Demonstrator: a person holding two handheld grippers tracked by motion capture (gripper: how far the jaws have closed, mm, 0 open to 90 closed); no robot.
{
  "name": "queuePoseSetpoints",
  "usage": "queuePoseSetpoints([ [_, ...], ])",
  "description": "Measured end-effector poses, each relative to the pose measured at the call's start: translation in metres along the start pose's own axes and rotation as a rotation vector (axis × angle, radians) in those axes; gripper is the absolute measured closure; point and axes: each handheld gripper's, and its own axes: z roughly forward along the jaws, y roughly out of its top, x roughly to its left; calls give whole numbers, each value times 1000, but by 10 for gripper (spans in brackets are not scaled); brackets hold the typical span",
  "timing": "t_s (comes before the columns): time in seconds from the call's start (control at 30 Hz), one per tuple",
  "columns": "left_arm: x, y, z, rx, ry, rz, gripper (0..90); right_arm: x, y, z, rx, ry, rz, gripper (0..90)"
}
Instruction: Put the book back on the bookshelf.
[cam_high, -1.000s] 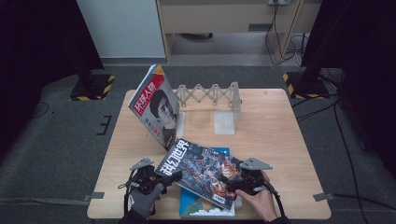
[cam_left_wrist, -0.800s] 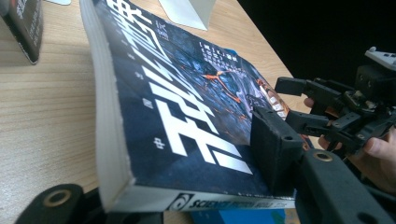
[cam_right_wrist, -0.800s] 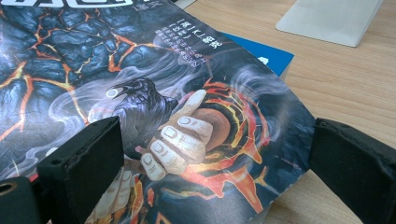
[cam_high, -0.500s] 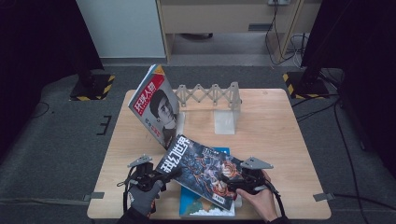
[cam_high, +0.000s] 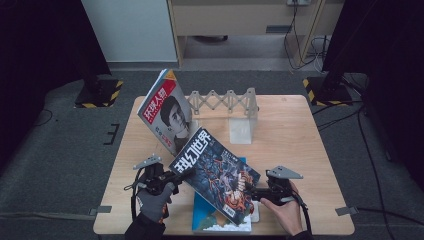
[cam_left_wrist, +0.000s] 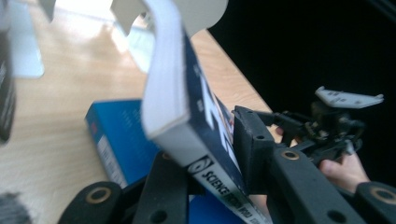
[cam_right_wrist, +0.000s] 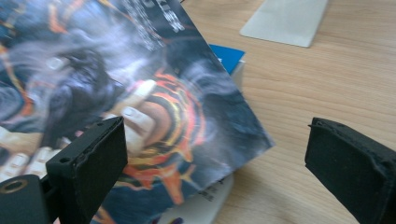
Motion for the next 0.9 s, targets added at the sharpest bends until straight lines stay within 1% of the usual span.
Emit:
queuePoseSetpoints([
  [0.03, -2, 2, 0, -4, -6, 6, 760, -1, 0, -1, -2, -8, 8, 63],
  [0.07, -4, 4, 0, -7, -9, 8, 766, -3, 0, -2, -3, -15, 3, 63],
  [0.17, -10, 11, 1, -13, -24, 20, 780, -8, 1, -5, -11, -31, 15, 63],
  [0.27, -16, 18, 2, -29, -37, 30, 798, -13, 1, -7, -15, -49, 18, 63],
  [0.37, -24, 28, 0, -38, -48, 54, 813, -17, 0, -8, -12, -60, 22, 63],
  [0.4, -28, 31, -1, -41, -45, 64, 818, -19, -1, -8, -12, -65, 26, 63],
  [0.47, -36, 38, -3, -46, -33, 105, 822, -21, -1, -9, -11, -72, 33, 63],
  [0.6, -49, 49, -6, -56, -8, 171, 823, -25, -2, -10, -4, -88, 33, 63],
  [0.63, -52, 51, -6, -59, -2, 181, 822, -26, -2, -10, -5, -91, 33, 63],
  [0.7, -55, 54, -6, -64, -7, 192, 823, -28, -3, -10, 1, -93, 33, 64],
  [0.8, -58, 60, -7, -74, 3, 204, 823, -30, -3, -9, 8, -103, 26, 63],
  [0.9, -59, 66, -10, -99, 6, 202, 823, -32, -4, -10, 9, -109, 25, 63],
])
